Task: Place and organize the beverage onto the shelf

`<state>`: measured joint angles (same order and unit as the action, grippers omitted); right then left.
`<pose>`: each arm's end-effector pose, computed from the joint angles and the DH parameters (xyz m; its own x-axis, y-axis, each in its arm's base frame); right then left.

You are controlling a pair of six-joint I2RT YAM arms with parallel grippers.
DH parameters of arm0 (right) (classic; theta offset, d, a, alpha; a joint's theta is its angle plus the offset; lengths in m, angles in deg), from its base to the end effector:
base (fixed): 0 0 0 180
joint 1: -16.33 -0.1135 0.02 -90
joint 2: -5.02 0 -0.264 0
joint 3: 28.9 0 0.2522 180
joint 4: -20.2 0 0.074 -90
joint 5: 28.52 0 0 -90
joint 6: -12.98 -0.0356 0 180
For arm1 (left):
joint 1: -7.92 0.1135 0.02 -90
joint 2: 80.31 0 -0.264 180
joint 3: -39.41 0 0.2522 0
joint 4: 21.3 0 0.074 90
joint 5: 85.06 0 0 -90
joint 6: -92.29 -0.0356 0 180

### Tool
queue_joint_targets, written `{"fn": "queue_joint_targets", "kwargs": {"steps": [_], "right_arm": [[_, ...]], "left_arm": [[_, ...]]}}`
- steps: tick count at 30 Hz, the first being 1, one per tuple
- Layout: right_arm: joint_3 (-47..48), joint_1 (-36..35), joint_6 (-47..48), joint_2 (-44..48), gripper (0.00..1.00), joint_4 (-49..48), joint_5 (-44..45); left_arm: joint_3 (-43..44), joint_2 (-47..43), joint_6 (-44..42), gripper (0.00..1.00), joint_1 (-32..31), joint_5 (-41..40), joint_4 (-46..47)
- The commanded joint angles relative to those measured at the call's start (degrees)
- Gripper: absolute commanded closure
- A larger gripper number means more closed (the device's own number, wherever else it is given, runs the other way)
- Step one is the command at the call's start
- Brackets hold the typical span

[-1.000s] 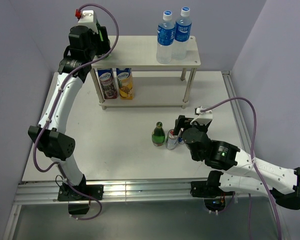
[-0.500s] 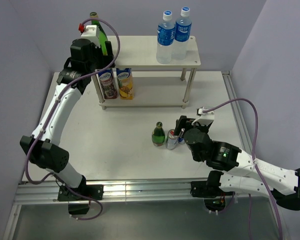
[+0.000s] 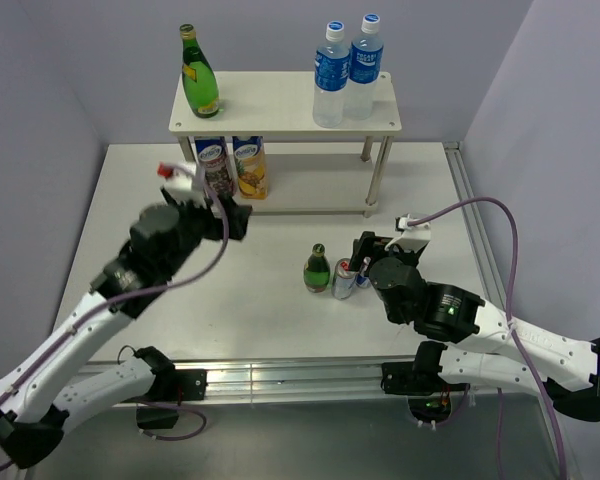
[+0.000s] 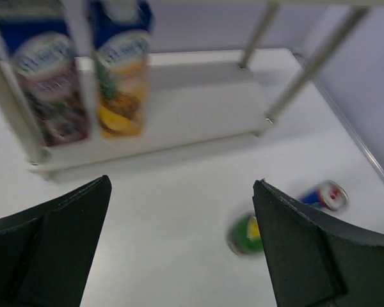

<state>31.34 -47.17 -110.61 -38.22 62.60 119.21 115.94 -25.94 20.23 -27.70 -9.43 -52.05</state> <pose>0.0952 0.1234 0.3282 -0.2352 0.1902 -0.9531 -0.0082 0.9802 0.1976 0.1735 -0.1134 0.4070 -0.2278 -0.2038 -0.9521 0.3096 0.9119 -0.2693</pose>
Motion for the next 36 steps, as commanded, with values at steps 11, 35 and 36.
{"fn": "queue_joint_targets", "kwargs": {"steps": [11,35,36], "right_arm": [[1.5,-0.1,-1.9,-1.2,0.16,1.8,3.0],[-0.1,-0.1,-3.2,0.3,0.15,3.6,4.0],[-0.3,0.0,-3.2,0.3,0.15,3.4,3.9]], "left_arm": [[-41.4,-3.5,14.8,0.01,-30.0,-7.0,39.5],[-23.2,41.9,6.8,0.01,-34.0,-22.4,60.2],[-22.2,42.6,6.7,0.01,-33.6,-21.8,60.3]]}}
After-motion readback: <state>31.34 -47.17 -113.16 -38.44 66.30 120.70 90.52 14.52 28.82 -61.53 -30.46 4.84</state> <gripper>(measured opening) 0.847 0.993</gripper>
